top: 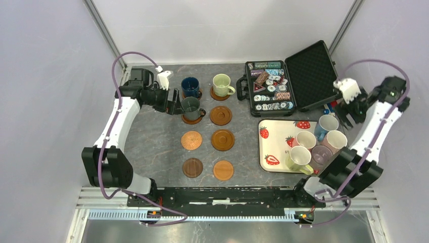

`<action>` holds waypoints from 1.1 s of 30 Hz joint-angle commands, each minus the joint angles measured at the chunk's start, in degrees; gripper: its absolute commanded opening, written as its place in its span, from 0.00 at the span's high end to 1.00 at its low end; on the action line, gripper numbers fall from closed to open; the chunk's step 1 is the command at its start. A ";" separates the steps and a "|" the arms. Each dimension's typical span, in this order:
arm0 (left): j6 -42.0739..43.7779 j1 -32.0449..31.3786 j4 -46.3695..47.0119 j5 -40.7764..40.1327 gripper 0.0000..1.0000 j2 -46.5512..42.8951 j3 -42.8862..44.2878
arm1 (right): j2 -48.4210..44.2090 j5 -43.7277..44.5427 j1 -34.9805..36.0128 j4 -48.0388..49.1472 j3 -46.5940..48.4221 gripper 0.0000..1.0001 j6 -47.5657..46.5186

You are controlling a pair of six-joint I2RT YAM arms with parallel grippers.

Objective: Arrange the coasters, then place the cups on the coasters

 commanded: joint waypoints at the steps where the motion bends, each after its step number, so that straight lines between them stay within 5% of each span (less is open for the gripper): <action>1: 1.01 -2.14 1.08 1.17 0.00 0.46 2.64 | -6.72 1.33 -6.73 -4.60 -8.49 0.13 -17.94; 13: -0.74 -8.72 2.16 -1.73 0.00 1.40 4.09 | -14.47 2.97 -21.88 -4.66 -24.97 0.18 -32.64; 24: -2.71 -10.52 2.41 -2.79 0.00 3.63 6.41 | -5.40 -3.47 -21.83 -3.05 -25.21 0.23 -33.68; 33: -2.15 -10.96 2.41 -4.32 0.00 3.96 7.44 | -1.94 -2.53 -21.28 2.96 -28.19 0.42 -34.52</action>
